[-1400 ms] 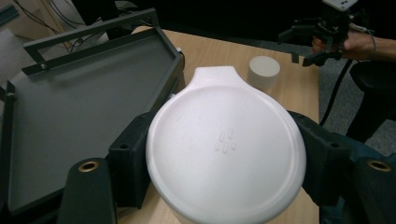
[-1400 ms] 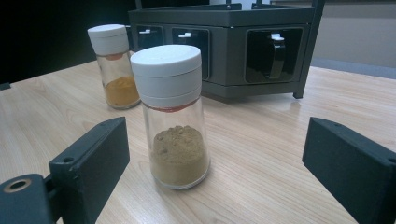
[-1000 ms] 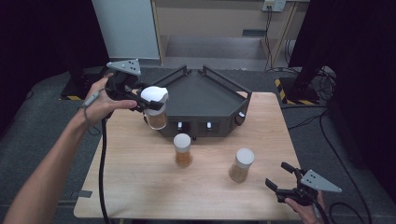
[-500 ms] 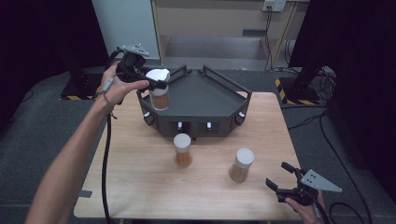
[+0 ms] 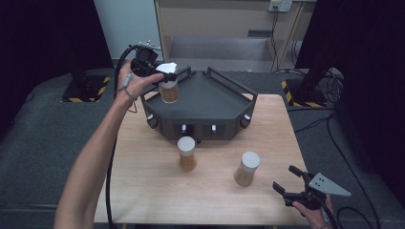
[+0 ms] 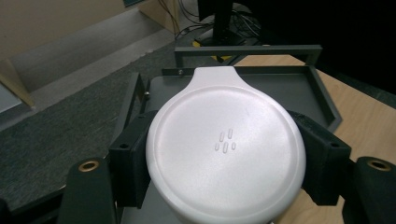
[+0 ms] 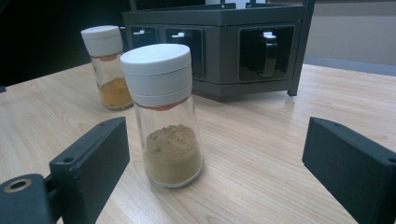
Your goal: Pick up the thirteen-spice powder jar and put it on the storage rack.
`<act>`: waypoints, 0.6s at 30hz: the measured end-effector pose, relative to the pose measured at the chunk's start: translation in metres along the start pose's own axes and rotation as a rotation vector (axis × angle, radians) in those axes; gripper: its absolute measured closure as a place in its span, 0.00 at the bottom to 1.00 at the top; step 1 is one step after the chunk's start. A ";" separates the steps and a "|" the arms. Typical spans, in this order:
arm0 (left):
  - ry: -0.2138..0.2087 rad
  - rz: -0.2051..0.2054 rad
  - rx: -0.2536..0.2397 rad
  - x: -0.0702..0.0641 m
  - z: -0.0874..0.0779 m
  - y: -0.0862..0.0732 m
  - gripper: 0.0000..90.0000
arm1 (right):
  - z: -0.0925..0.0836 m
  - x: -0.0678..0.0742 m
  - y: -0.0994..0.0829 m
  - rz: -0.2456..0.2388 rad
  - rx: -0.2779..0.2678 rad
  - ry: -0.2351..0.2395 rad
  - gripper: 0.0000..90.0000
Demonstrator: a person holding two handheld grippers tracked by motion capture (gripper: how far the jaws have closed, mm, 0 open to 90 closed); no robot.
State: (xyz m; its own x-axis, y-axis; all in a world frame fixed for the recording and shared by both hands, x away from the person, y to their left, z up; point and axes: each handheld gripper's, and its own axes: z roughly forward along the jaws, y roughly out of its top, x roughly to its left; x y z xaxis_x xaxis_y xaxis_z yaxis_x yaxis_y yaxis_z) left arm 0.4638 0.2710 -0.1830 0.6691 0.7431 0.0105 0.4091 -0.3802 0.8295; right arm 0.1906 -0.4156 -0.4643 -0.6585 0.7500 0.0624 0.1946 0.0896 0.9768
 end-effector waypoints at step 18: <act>0.021 -0.054 0.037 0.010 0.045 -0.017 0.34 | 0.000 -0.002 -0.001 0.011 0.003 -0.010 0.09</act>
State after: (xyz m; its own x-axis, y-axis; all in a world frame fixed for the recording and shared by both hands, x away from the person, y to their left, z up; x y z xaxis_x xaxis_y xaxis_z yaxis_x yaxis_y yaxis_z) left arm 0.4916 0.2603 -0.2219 0.6327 0.7741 -0.0217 0.4673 -0.3593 0.8078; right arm 0.1915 -0.4171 -0.4657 -0.6487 0.7576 0.0714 0.2043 0.0830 0.9754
